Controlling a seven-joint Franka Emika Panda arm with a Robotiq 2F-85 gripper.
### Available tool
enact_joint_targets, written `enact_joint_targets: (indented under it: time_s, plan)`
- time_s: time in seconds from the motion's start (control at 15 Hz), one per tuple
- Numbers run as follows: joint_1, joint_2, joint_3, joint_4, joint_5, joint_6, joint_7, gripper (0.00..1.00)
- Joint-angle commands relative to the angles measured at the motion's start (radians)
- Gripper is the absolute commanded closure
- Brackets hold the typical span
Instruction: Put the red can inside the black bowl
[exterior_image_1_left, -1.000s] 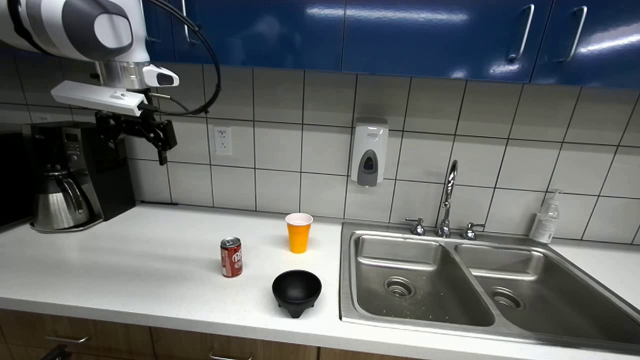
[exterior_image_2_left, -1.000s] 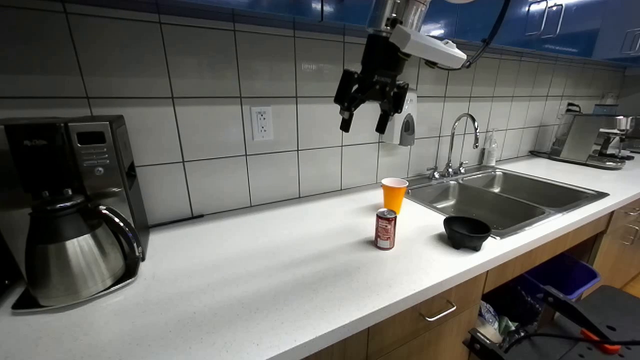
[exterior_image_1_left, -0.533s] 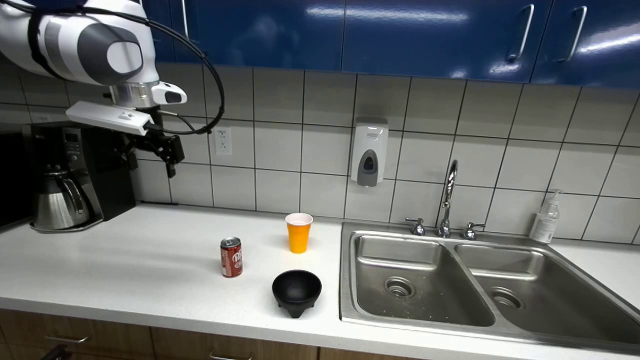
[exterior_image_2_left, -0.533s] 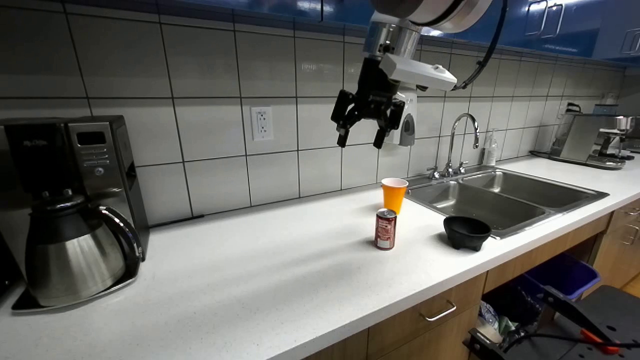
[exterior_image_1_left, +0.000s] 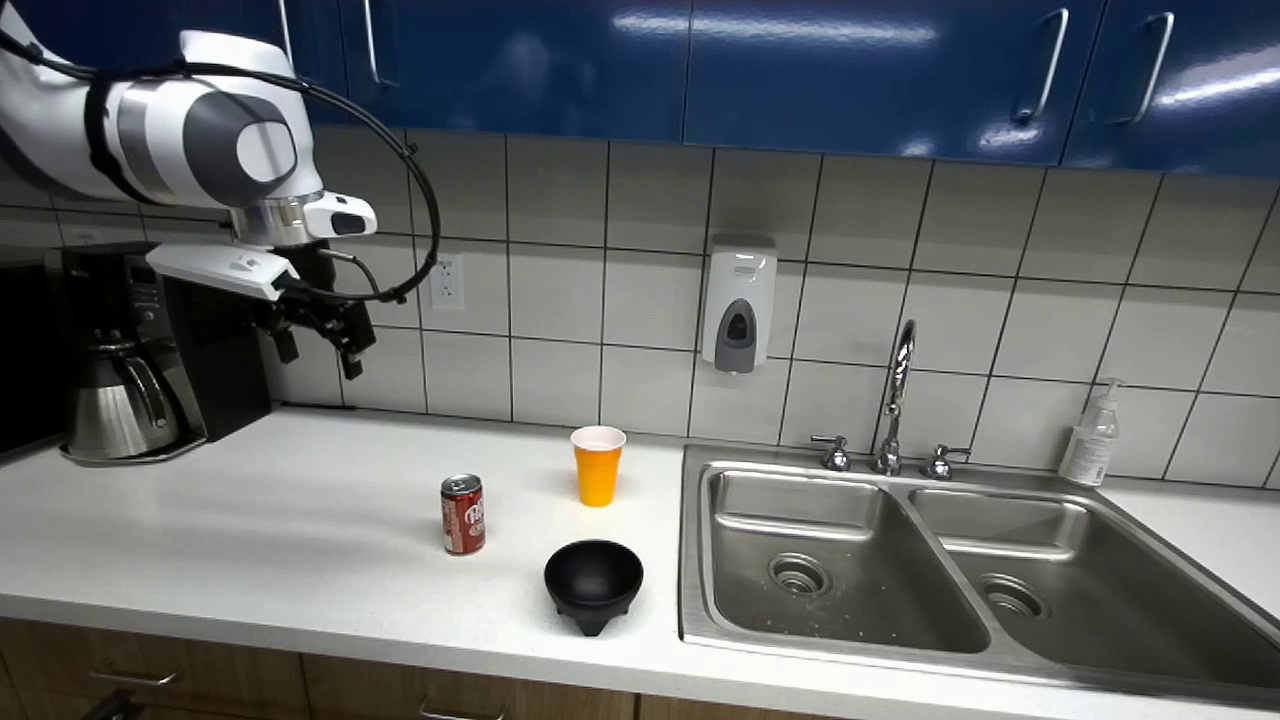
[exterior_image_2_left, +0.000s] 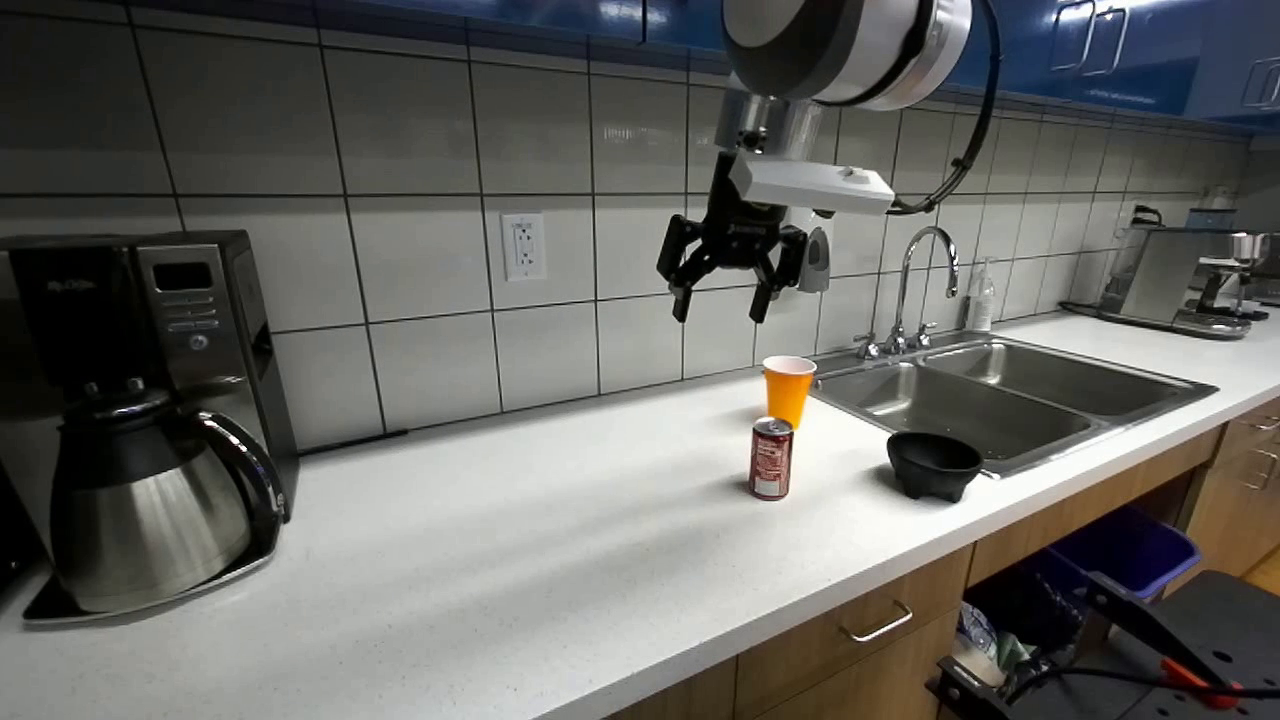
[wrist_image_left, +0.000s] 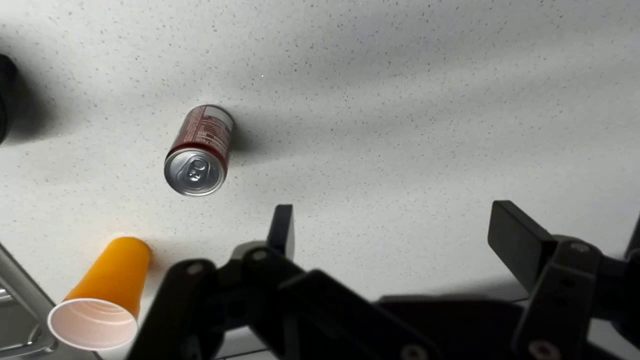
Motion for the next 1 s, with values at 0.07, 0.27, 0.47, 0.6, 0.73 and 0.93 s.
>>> enact_joint_targets:
  time_s: [0.07, 0.27, 0.47, 0.6, 0.73, 0.93]
  plan:
    - [-0.036, 0.065, 0.036, 0.028, -0.106, 0.025, 0.187, 0.00]
    - [-0.039, 0.099, 0.028, 0.040, -0.156, 0.031, 0.272, 0.00]
    - [-0.041, 0.124, 0.015, 0.050, -0.198, 0.038, 0.332, 0.00]
    - [-0.043, 0.132, 0.004, 0.055, -0.216, 0.039, 0.364, 0.00]
    - [-0.046, 0.140, -0.007, 0.061, -0.223, 0.043, 0.379, 0.00]
    - [-0.052, 0.150, -0.026, 0.067, -0.231, 0.041, 0.397, 0.00]
